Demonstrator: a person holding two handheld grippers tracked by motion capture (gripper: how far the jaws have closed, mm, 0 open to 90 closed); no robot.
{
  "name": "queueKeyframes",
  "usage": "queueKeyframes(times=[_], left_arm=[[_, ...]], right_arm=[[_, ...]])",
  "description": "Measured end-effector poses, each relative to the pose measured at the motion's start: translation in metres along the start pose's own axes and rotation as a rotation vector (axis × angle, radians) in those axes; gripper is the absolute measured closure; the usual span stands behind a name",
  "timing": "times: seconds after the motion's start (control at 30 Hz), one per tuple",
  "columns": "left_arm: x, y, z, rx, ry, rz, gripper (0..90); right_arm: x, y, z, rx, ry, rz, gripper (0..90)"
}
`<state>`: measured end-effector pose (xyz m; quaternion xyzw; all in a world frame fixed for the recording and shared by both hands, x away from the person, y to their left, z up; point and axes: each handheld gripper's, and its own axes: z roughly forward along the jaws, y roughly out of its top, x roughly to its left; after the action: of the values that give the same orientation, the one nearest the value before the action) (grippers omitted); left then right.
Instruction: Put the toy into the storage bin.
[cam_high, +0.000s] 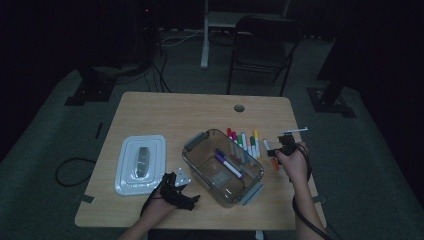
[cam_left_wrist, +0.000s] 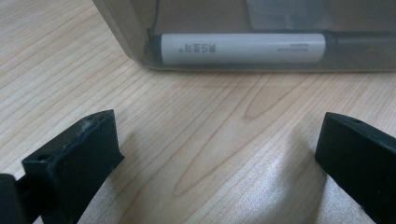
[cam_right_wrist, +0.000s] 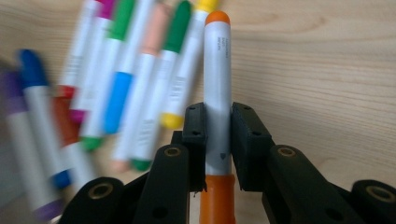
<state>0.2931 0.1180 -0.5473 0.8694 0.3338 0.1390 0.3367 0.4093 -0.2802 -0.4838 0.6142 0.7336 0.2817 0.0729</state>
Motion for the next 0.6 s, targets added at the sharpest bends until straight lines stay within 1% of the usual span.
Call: queueKeyframes(times=[0.13, 0.2, 0.27, 0.33, 0.4, 0.47, 0.5, 0.6], left_arm=[[0.000, 0.000, 0.000, 0.000, 0.000, 0.000, 0.5], [0.000, 0.000, 0.000, 0.000, 0.000, 0.000, 0.5], [0.000, 0.000, 0.000, 0.002, -0.001, 0.000, 0.5], [0.000, 0.000, 0.000, 0.000, 0.000, 0.000, 0.5], [0.000, 0.000, 0.000, 0.000, 0.000, -0.001, 0.5], [0.000, 0.000, 0.000, 0.000, 0.000, -0.001, 0.5], [0.000, 0.000, 0.000, 0.001, 0.000, -0.001, 0.5], [0.000, 0.000, 0.000, 0.002, -0.001, -0.001, 0.5]], right_arm=[[0.017, 0.007, -0.024, -0.042, 0.044, -0.046, 76.6], [0.028, 0.011, -0.037, -0.066, 0.072, -0.071, 76.6], [0.040, 0.015, -0.049, -0.093, 0.099, -0.109, 76.6], [0.054, 0.018, -0.060, -0.113, 0.140, -0.144, 76.6], [0.068, 0.021, -0.070, -0.127, 0.169, -0.185, 76.6], [0.082, 0.022, -0.077, -0.138, 0.213, -0.221, 76.6], [0.089, 0.022, -0.079, -0.139, 0.228, -0.240, 76.6], [0.110, 0.023, -0.083, -0.134, 0.287, -0.290, 76.6]])
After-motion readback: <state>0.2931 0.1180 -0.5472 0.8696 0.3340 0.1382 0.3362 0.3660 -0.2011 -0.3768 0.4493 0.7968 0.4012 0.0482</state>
